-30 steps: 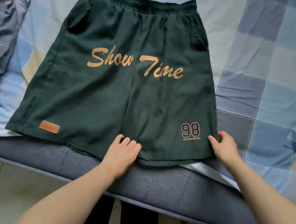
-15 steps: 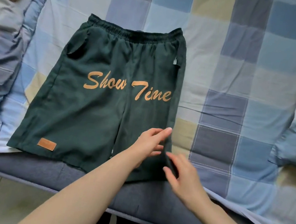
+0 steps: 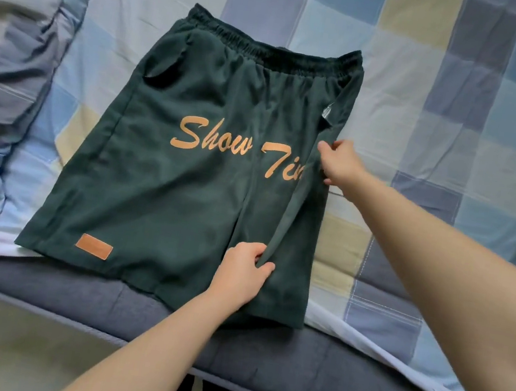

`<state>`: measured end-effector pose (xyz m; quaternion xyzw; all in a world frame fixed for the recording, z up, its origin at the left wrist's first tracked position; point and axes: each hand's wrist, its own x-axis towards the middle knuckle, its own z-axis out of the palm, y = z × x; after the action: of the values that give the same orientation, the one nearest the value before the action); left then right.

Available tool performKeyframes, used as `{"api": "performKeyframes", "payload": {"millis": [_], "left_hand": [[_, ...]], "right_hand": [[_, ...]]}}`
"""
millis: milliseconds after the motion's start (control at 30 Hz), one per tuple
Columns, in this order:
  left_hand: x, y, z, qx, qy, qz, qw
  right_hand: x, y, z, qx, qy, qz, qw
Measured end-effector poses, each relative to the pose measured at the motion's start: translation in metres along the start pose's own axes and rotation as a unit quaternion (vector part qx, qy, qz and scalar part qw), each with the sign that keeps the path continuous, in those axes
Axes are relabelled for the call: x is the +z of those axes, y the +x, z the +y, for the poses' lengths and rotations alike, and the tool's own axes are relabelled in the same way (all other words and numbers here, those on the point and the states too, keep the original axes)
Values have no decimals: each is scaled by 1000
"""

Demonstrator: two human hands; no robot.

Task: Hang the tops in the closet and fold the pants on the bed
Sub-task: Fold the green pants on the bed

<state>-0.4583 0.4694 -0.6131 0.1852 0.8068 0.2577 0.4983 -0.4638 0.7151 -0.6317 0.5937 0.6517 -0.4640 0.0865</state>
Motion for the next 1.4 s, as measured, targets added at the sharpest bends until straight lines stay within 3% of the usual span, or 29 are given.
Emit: {"api": "performKeyframes", "payload": {"millis": [133,300,467,600,700,833,900,1200,1333,1400], "left_hand": [[-17,4,-16,-16,-39,-43,998],[-48,16,-37,-46,-152,-155,975],[-99,15,-63,-65,-225,-232,944],[-156,3,-97,-100,-255,-238,932],[-211,-6,-134,-112,-260,-182,942],[-269,-4,-182,-160,-246,-30,956],[-287,-2,-201,-178,-230,12,957],[-313,7,-242,-186,-191,67,961],[-304,13,-252,-158,-34,82,983],[-302,13,-254,-148,43,97,983]], "right_hand": [[9,35,-27,-23,-33,49,998],[18,66,-56,-20,-244,39,969],[22,66,-111,-19,-349,145,926],[61,51,-172,-113,-351,180,912],[108,39,-215,-173,-331,136,917],[163,33,-256,-170,-298,100,934],[186,34,-271,-159,-282,98,941],[238,35,-309,-166,-351,73,918],[239,28,-305,-172,-307,-47,935],[237,19,-295,-192,-248,-70,947]]}}
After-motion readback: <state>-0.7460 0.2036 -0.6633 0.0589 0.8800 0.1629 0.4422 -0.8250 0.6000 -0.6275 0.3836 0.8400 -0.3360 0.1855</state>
